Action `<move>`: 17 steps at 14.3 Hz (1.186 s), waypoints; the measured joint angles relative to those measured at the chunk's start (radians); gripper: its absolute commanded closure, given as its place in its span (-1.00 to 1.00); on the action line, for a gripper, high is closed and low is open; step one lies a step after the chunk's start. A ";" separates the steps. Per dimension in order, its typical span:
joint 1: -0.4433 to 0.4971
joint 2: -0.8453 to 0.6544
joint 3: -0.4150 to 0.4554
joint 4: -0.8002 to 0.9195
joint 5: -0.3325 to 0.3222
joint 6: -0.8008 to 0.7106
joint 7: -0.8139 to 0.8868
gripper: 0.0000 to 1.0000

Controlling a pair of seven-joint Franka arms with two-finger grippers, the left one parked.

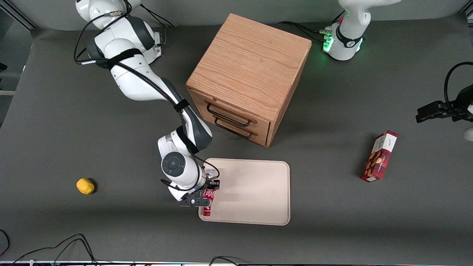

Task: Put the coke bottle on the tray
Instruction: 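Lower the held bottle onto the white tray with the right gripper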

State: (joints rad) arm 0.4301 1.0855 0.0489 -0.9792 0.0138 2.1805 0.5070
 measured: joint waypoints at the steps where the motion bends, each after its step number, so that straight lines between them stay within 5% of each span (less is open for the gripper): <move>1: 0.000 0.002 -0.003 0.000 0.000 0.004 0.000 -0.49; 2: 0.000 0.003 -0.004 0.000 0.000 0.006 0.000 -0.99; 17: 0.020 0.008 -0.008 0.001 0.000 0.015 0.004 -1.00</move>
State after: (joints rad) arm 0.4498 1.0933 0.0404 -0.9781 0.0138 2.1954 0.5107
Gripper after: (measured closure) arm 0.000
